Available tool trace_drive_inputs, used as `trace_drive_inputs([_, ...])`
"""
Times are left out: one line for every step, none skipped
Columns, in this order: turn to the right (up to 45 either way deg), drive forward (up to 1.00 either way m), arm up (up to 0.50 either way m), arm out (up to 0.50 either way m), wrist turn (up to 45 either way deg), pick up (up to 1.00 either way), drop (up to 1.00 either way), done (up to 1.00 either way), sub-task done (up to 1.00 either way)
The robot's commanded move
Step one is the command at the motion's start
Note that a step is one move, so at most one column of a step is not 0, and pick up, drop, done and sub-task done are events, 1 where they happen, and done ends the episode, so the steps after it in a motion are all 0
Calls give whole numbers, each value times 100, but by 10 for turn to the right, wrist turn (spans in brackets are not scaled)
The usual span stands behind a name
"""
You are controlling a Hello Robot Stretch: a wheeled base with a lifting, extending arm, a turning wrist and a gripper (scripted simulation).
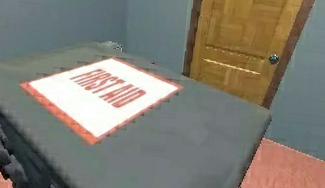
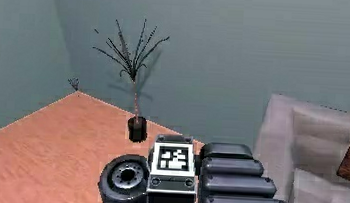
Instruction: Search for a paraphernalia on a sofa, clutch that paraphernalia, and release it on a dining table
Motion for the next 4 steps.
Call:
trace_drive_inputs([0, 100, 0, 0, 0, 0, 0, 0, 0])
trace_drive_inputs([-60, 0, 0, 0, 0, 0, 0, 0, 0])
trace_drive_inputs([0, 35, 0, 0, 0, 0, 0, 0, 0])
trace_drive_inputs([450, 0, 0, 0, 0, 0, 0, 0, 0])
